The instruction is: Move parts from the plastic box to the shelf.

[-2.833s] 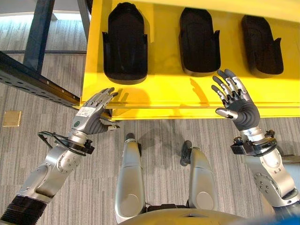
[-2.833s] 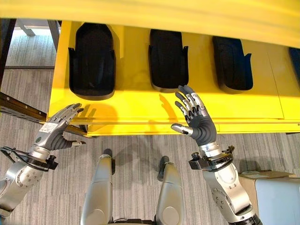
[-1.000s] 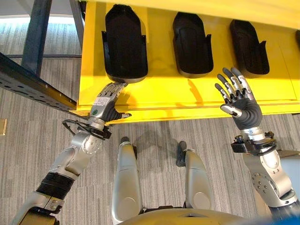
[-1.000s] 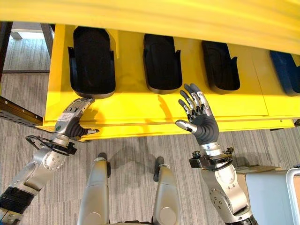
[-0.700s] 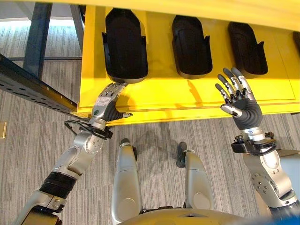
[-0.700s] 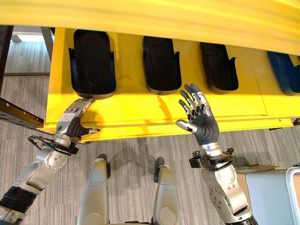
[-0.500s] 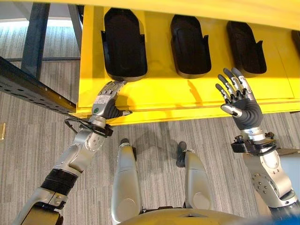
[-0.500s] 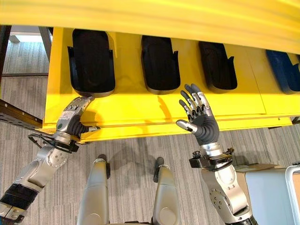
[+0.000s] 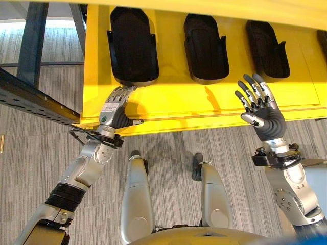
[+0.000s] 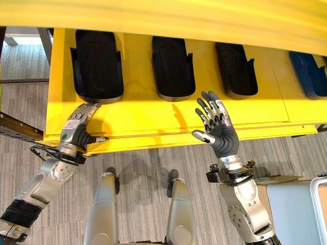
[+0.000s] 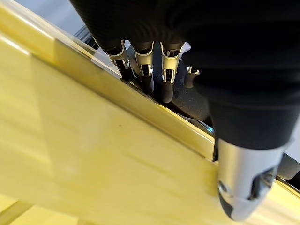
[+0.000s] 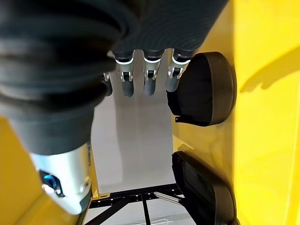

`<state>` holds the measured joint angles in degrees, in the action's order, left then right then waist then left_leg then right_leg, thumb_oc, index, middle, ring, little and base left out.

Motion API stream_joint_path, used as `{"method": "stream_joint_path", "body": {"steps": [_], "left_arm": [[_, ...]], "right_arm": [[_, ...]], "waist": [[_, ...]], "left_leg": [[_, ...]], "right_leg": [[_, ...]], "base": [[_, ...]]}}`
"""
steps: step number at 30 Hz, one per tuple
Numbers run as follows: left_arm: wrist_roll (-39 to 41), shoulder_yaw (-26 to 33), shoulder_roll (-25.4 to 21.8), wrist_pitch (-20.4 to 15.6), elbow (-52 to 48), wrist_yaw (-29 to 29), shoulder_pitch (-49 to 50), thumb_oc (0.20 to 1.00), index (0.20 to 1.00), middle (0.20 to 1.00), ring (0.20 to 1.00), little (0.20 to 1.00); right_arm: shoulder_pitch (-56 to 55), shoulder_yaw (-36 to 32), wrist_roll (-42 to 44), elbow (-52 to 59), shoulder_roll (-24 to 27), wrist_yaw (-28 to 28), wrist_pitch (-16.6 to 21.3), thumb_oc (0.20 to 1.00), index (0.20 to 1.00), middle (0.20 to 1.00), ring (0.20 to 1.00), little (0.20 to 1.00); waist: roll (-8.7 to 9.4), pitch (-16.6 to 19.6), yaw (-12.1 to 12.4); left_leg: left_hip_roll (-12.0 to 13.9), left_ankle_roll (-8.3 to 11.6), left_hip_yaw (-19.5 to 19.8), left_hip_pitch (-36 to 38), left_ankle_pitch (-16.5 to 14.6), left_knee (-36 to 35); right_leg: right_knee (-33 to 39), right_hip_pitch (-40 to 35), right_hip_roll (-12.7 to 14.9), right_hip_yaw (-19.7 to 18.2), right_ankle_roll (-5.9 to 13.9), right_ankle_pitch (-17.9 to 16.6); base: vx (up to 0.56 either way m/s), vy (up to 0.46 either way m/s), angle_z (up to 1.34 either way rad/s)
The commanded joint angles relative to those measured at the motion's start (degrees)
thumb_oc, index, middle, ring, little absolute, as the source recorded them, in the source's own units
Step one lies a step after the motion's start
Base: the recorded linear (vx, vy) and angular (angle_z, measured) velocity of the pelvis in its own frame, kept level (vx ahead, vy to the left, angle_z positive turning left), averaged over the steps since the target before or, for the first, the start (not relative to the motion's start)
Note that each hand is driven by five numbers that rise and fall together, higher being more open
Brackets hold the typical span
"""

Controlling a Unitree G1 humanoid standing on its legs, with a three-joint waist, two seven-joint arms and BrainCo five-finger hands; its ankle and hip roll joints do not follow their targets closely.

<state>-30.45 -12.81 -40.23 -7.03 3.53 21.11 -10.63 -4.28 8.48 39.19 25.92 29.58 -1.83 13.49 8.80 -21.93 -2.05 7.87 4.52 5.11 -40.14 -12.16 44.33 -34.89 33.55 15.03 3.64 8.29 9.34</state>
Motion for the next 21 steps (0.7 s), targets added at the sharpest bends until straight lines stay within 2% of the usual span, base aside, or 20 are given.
{"method": "stream_joint_path", "body": {"steps": [1,2,3,4,5,6,7,8,9,10,11,13,14,16,19,20,21], "left_arm": [[2.58,-0.72,1.69,-0.41,1.89,-1.99,-0.84,1.0,1.0,1.0,1.0,1.0],[6.68,-0.53,1.66,-2.17,-0.29,-4.42,1.24,1.0,1.0,1.0,1.0,1.0],[6.77,-0.39,1.59,-2.14,-0.46,-4.55,1.41,1.0,1.0,1.0,1.0,1.0],[10.07,0.13,0.8,-3.9,-3.26,-7.08,4.65,1.0,1.0,1.0,1.0,1.0],[10.14,0.29,0.73,-3.86,-3.47,-7.21,4.87,1.0,1.0,1.0,1.0,1.0],[13.95,0.88,0.06,-5.2,-6.55,-9.39,7.9,1.0,1.0,1.0,1.0,1.0],[14.06,1.08,-0.01,-5.14,-6.78,-9.55,8.14,1.0,1.0,1.0,1.0,1.0],[19.7,2.08,-0.9,-6.97,-10.12,-11.51,12.33,1.0,1.0,1.0,1.0,1.0],[19.82,2.29,-0.97,-6.92,-10.33,-11.63,12.6,1.0,1.0,1.0,1.0,1.0],[34.06,2.74,-1.68,-9.21,-14.16,-14.9,18.1,1.0,1.0,1.0,1.0,1.0],[40.02,2.24,-1.92,-9.82,-14.48,-16.91,19.85,1.0,1.0,1.0,1.0,1.0],[42.85,1.45,-2.38,-9.71,-14.24,-17.95,21.01,1.0,1.0,1.0,1.0,1.0],[50.5,0.57,-3.6,-9.28,-14.25,-21.49,23.04,1.0,1.0,1.0,1.0,1.0],[59.56,-0.03,-3.46,-8.02,-13.04,-24.96,24.94,1.0,1.0,1.0,1.0,1.0],[63.36,1.05,-3.95,-7.98,-14.5,-26.9,27.25,1.0,1.0,1.0,1.0,1.0],[68.39,1.51,-3.43,-7.39,-13.93,-29.39,29.38,1.0,1.0,1.0,1.0,1.0],[68.4,1.51,-3.43,-7.39,-13.94,-29.4,29.4,1.0,1.0,1.0,1.0,1.0]], "right_arm": [[2.4,-2.09,1.67,2.69,-0.11,0.34,3.15,1.0,1.0,1.0,1.0,1.0],[2.33,-2.29,1.58,2.65,-0.31,0.33,3.28,1.0,1.0,1.0,1.0,1.0],[2.32,-2.23,1.58,2.66,-0.32,0.34,3.28,1.0,1.0,1.0,1.0,1.0],[1.92,-2.59,1.61,2.56,-0.48,0.44,3.46,1.0,1.0,1.0,1.0,1.0],[1.87,-2.52,1.61,2.58,-0.5,0.45,3.46,1.0,1.0,1.0,1.0,1.0],[1.58,-2.62,1.41,2.58,-0.54,0.6,3.49,1.0,1.0,1.0,1.0,1.0],[1.56,-2.53,1.41,2.59,-0.55,0.6,3.49,1.0,1.0,1.0,1.0,1.0],[1.05,-2.62,1.16,2.61,-0.31,0.89,3.54,1.0,1.0,1.0,1.0,1.0],[1.02,-2.52,1.16,2.61,-0.33,0.9,3.55,1.0,1.0,1.0,1.0,1.0],[0.8,-2.07,0.6,2.19,0.12,0.92,3.86,1.0,1.0,1.0,1.0,1.0],[0.69,-1.51,0.16,1.64,0.21,0.82,3.92,1.0,1.0,1.0,1.0,1.0],[0.42,-1.42,-1.14,1.46,0.83,0.77,4.08,1.0,1.0,1.0,1.0,1.0],[-0.53,-2.05,-3.08,0.31,1.79,0.57,3.73,1.0,1.0,1.0,1.0,1.0],[-1.96,-2.27,-3.02,-1.22,2.27,1.0,3.04,1.0,1.0,1.0,1.0,1.0],[-3.71,-3.34,-3.76,-1.97,2.72,1.7,2.96,1.0,1.0,1.0,1.0,1.0],[-6.15,-4.65,-4.61,-3.08,3.09,2.48,2.53,1.0,1.0,1.0,1.0,1.0],[-6.16,-4.65,-4.61,-3.07,3.1,2.48,2.53,1.0,1.0,1.0,1.0,1.0]], "waist": [[-0.97,-0.26,-0.35],[-1.18,-0.37,-0.05],[-1.17,-0.35,-0.1],[-1.5,-0.32,0.18],[-1.47,-0.3,0.14],[-1.8,-0.16,0.4],[-1.76,-0.14,0.34],[-2.23,0.21,0.7],[-2.2,0.23,0.63],[-2.89,0.89,1.11],[-3.3,1.2,1.17],[-3.6,1.24,1.15],[-4.39,1.86,1.04],[-5.1,2.81,0.86],[-6.03,4.36,0.7],[-6.71,6.08,0.55],[-6.73,5.98,0.54]], "left_leg": [[1.25,0.34,-0.59,0.87,6.14,-8.17],[1.16,0.3,-0.5,1.07,6.32,-8.43],[1.17,0.3,-0.49,1.11,6.33,-8.46],[1.11,0.35,-0.43,1.78,6.64,-9.33],[1.12,0.35,-0.44,1.9,6.69,-9.43],[1.04,0.42,-0.35,2.62,7.15,-10.64],[1.05,0.42,-0.35,2.73,7.2,-10.75],[1.02,0.43,-0.41,3.95,7.93,-12.52],[1.03,0.43,-0.41,4.11,8.01,-12.7],[1.38,0.52,-0.28,6.62,9.71,-16.3],[1.6,0.55,-0.16,7.99,10.99,-18.5],[1.87,0.58,-0.28,9.25,11.1,-19.39],[2.34,0.71,-0.24,12.09,12.57,-22.71],[2.76,0.92,-0.34,15.61,14.13,-26.84],[3.29,1.15,-0.45,18.79,15.95,-31.17],[3.94,1.34,-0.76,22.18,17.39,-35.69],[3.97,1.34,-0.75,22.37,17.45,-35.83]], "right_leg": [[-6.29,0.89,0.16,-0.97,-2.49,1.57],[-6.16,0.61,0.18,-0.79,-2.48,1.4],[-6.12,0.56,0.17,-0.76,-2.48,1.39],[-5.46,-0.14,0.13,-0.54,-2.34,1.06],[-5.36,-0.25,0.12,-0.51,-2.35,1.01],[-4.45,-1.04,0.06,-0.41,-2.2,0.67],[-4.34,-1.14,0.05,-0.39,-2.21,0.62],[-3.01,-2.18,-0.08,-0.09,-1.99,0.0],[-2.84,-2.35,-0.09,-0.04,-1.99,-0.08],[0.22,-4.93,-0.36,0.69,-1.37,-1.35],[2.33,-6.46,-0.68,1.12,-1.14,-2.29],[3.04,-7.62,-0.81,1.38,-0.97,-2.19],[5.94,-10.62,-0.99,2.15,-0.4,-2.95],[9.3,-14.03,-1.33,3.0,0.16,-3.91],[13.55,-17.28,-1.7,4.07,0.69,-5.05],[18.23,-20.54,-1.93,5.02,1.21,-6.32],[18.38,-20.74,-1.96,5.06,1.2,-6.39]], "base": [[0.0,0.0,0.0],[0.0,0.0,0.0],[0.0,0.0,0.0],[0.0,0.0,0.0],[0.0,0.0,0.0],[0.0,0.0,0.0],[0.0,0.0,0.0],[0.02,-0.016,0.05],[0.05,-0.06,0.02],[0.04,-0.061,0.06],[0.06,-0.063,0.02],[0.06,-0.037,0.08],[0.11,-0.055,0.12],[0.09,-0.04,0.13],[0.12,-0.034,0.09],[0.1,-0.03,0.01],[0.13,-0.032,0.03]]}}
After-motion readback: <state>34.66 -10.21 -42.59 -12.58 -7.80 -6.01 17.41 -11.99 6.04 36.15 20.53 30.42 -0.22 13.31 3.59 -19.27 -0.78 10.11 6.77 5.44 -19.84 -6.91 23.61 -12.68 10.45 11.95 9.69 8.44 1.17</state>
